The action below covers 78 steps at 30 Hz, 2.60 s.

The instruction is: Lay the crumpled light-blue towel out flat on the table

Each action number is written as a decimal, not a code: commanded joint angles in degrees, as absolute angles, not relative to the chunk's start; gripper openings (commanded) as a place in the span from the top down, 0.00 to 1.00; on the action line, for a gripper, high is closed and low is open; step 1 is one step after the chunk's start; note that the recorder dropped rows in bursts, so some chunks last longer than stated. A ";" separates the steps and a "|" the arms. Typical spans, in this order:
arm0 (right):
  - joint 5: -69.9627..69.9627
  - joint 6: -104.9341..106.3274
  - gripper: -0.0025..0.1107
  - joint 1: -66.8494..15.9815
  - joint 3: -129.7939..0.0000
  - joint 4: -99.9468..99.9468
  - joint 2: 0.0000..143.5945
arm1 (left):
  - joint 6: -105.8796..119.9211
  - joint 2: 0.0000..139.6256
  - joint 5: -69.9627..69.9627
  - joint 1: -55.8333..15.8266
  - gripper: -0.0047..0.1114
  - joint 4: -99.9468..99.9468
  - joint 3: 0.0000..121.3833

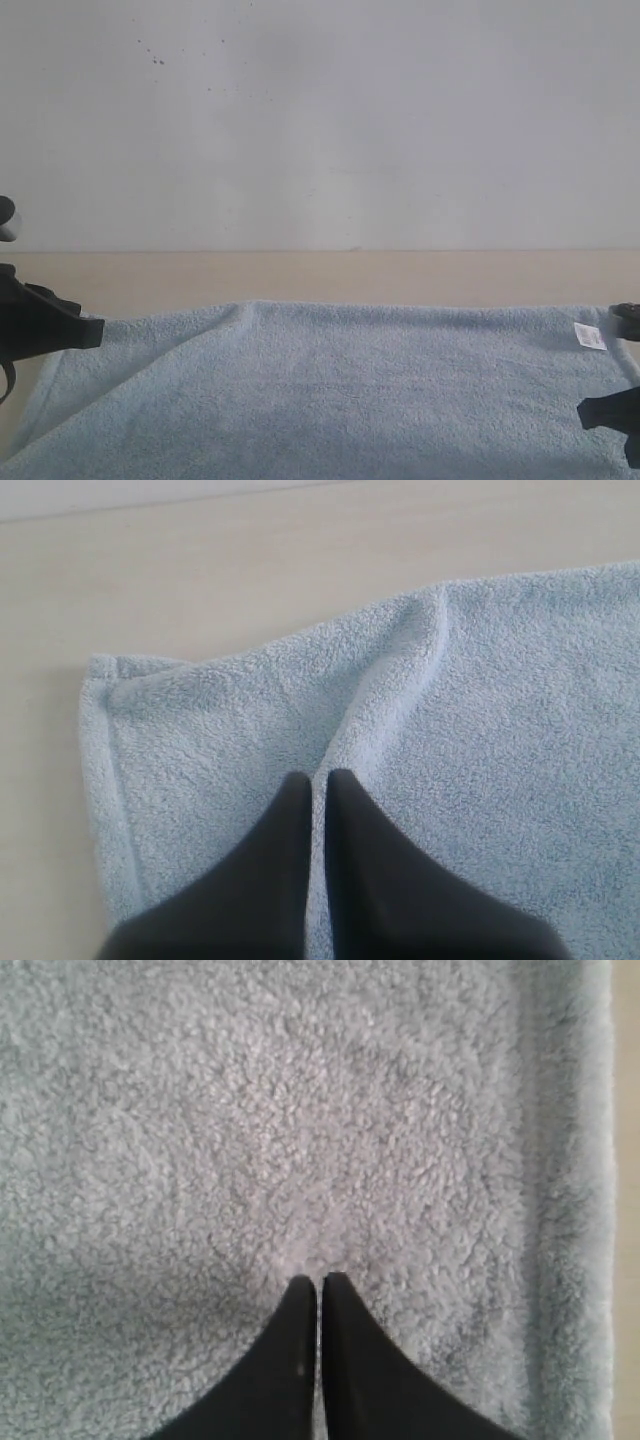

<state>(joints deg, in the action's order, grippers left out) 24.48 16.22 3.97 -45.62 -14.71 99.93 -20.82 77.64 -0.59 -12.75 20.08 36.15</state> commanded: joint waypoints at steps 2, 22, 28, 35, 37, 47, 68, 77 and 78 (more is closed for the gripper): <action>24.29 15.99 0.97 3.93 -45.37 -16.08 102.12 | -20.85 77.70 -1.27 -12.74 0.92 20.19 35.89; 31.39 -4.48 0.97 4.06 -45.37 7.79 101.86 | -20.85 77.70 -1.59 -12.74 0.92 20.50 35.89; 35.55 -6.60 0.97 4.16 -45.37 13.67 101.86 | -17.43 79.12 -1.30 -12.63 0.92 23.31 35.89; 37.47 -15.04 0.97 4.16 -45.37 21.61 101.86 | -17.43 80.43 -1.90 -12.63 0.92 23.74 35.89; 37.49 -15.04 0.97 4.16 -45.37 22.02 101.86 | -16.79 80.43 -1.90 -12.63 0.92 25.61 35.89; 28.99 -11.88 0.97 4.04 -45.37 10.27 100.27 | -16.79 87.79 -4.36 -12.63 0.92 28.10 35.89; 37.50 31.64 0.98 -19.35 -45.11 -27.69 95.62 | -5.82 88.83 9.85 -34.06 0.93 27.46 31.98; 33.16 31.54 0.98 -23.36 -45.11 -27.11 95.62 | -5.39 92.28 9.72 -35.33 0.93 26.39 31.37; 33.16 31.54 0.98 -23.36 -45.11 -27.11 95.62 | -5.39 92.42 9.62 -35.33 0.93 26.39 31.37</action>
<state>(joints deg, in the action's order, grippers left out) 33.90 31.03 -23.26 -45.29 -27.54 95.89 -5.68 91.61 9.89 -34.81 27.05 31.73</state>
